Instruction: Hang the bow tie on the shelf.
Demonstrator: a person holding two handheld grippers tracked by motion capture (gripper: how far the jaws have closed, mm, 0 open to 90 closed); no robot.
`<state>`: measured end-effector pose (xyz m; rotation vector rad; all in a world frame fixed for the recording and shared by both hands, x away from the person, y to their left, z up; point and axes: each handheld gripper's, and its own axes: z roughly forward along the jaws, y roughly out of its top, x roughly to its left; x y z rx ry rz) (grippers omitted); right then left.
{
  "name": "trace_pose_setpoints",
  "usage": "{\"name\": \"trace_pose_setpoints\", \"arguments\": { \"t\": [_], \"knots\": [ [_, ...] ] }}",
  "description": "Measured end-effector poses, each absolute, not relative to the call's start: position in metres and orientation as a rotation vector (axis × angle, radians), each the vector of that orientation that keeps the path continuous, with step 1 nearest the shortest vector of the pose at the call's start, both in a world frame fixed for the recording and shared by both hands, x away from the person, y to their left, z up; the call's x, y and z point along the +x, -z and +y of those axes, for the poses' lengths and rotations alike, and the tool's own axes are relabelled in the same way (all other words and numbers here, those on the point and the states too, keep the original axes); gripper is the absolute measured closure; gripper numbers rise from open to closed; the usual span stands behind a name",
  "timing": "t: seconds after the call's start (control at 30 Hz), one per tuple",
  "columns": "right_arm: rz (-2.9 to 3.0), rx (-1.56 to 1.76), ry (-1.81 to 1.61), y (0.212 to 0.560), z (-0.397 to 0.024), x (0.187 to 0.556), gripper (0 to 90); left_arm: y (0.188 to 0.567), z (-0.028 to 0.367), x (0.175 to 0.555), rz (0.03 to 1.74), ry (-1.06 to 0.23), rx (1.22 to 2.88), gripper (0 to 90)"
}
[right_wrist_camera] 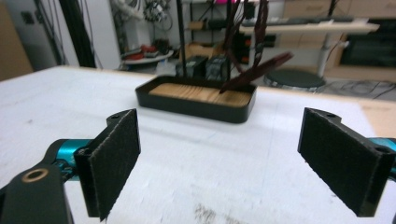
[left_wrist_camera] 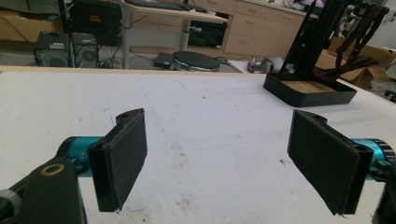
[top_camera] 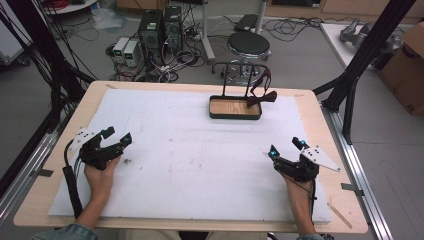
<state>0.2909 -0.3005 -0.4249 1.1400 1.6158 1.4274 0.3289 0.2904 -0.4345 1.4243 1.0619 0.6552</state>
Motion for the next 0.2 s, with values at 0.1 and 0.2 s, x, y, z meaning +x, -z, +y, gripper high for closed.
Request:
{"name": "trace_pose_setpoints", "arguments": {
  "t": [0.1,0.2],
  "knots": [
    [1.625,1.153,-1.436,0.4256,-0.3006,0.2914,12.3,0.4347,0.2903,0.3290,1.061,-0.654,1.427,20.2],
    [1.632,1.147,-1.422,0.4255,-0.2995,0.2908,12.3,0.4347,0.2902,0.3291,1.062,-0.655,1.429,20.2]
  ]
}}
